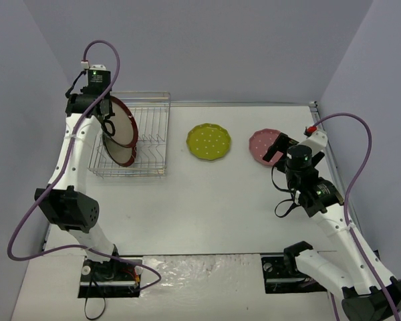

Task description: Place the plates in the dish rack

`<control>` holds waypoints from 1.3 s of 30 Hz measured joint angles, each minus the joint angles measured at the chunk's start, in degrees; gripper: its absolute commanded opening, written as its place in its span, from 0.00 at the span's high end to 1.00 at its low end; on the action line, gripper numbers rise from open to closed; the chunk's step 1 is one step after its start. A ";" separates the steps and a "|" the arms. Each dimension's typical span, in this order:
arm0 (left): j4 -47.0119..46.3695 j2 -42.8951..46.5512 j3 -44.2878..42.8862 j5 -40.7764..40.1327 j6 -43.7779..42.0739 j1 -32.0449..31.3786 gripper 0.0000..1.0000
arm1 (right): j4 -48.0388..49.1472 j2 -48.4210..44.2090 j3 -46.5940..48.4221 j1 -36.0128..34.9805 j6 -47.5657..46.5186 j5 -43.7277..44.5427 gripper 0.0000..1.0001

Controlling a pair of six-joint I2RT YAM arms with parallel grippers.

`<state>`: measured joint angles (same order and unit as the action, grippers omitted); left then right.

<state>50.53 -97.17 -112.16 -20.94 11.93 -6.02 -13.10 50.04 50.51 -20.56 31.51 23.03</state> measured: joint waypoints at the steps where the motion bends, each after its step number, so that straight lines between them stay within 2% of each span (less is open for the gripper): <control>1: -0.32 0.00 0.22 -0.15 -0.09 0.00 1.00 | 0.05 0.00 -0.09 0.00 0.00 -0.02 0.00; 39: -11.28 -0.13 9.89 -5.61 -6.34 -0.87 1.00 | 1.76 -0.28 -2.18 0.00 0.26 -0.95 0.00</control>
<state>39.25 -97.30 -102.27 -26.55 5.59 -6.89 -11.33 49.76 48.33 -20.56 31.77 22.08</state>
